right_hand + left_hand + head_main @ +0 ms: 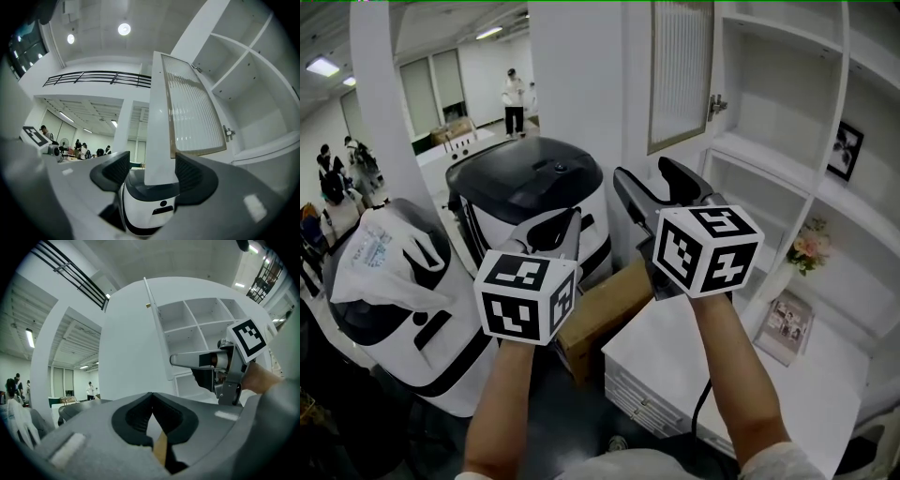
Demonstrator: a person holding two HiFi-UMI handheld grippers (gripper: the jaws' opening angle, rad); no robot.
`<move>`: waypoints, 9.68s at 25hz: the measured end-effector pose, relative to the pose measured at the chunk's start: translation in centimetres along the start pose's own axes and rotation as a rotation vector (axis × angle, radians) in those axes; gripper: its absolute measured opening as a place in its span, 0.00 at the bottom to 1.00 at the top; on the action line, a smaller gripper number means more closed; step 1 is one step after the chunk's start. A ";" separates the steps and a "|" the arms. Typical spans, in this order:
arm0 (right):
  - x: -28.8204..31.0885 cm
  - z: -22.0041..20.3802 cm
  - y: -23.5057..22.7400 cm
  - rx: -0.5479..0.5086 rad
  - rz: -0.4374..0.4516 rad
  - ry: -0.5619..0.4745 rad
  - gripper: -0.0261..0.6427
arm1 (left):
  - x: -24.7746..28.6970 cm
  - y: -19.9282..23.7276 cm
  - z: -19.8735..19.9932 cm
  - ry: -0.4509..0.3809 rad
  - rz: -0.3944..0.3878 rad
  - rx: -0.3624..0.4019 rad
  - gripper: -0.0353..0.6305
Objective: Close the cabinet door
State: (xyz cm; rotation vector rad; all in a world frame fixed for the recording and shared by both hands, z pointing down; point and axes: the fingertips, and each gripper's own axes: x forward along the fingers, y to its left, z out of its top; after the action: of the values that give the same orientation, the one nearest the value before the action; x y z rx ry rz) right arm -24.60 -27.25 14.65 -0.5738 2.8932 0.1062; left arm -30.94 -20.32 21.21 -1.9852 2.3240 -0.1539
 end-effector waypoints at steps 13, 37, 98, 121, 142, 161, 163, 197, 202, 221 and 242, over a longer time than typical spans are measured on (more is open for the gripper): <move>2.2 1.0 -1.6 -0.003 0.028 -0.031 0.47 | 4.0 1.1 0.5 0.002 0.039 0.004 0.05; 3.6 0.6 -1.8 0.006 -0.168 -0.020 0.43 | 5.5 1.4 1.4 -0.039 -0.146 0.021 0.05; -7.7 3.1 -5.9 0.060 -0.107 -0.029 0.27 | 7.7 -10.3 3.3 -0.106 -0.442 0.013 0.05; -13.9 4.2 -11.7 0.054 -0.260 -0.063 0.17 | 9.6 -16.9 3.8 -0.101 -0.527 0.023 0.05; -17.1 4.8 -17.9 0.051 -0.300 -0.076 0.16 | 13.2 -23.0 4.5 -0.106 -0.586 0.031 0.05; -18.1 4.8 -22.5 0.028 -0.320 -0.079 0.17 | 16.3 -26.5 5.6 -0.129 -0.607 0.043 0.05; -18.3 4.8 -23.0 0.029 -0.324 -0.078 0.17 | 16.6 -26.8 5.7 -0.130 -0.605 0.042 0.05; -18.8 4.7 -32.5 0.009 -0.448 -0.061 0.33 | 22.9 -30.8 5.8 -0.128 -0.588 0.018 0.05; -18.7 4.6 -33.6 0.005 -0.464 -0.061 0.33 | 23.5 -30.8 5.6 -0.123 -0.584 0.015 0.05; -18.2 4.5 -35.1 -0.052 -0.540 -0.024 0.31 | 23.7 -30.1 5.4 -0.105 -0.606 0.018 0.05; -18.6 3.9 -29.8 -0.143 -0.658 0.037 0.26 | 20.5 -25.7 4.2 -0.066 -0.644 -0.018 0.05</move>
State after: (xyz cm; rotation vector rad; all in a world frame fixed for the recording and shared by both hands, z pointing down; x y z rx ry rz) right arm 4.45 -47.45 13.52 -1.5193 2.5806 0.2048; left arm -8.45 -44.59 20.38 -2.6215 1.5721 -0.1009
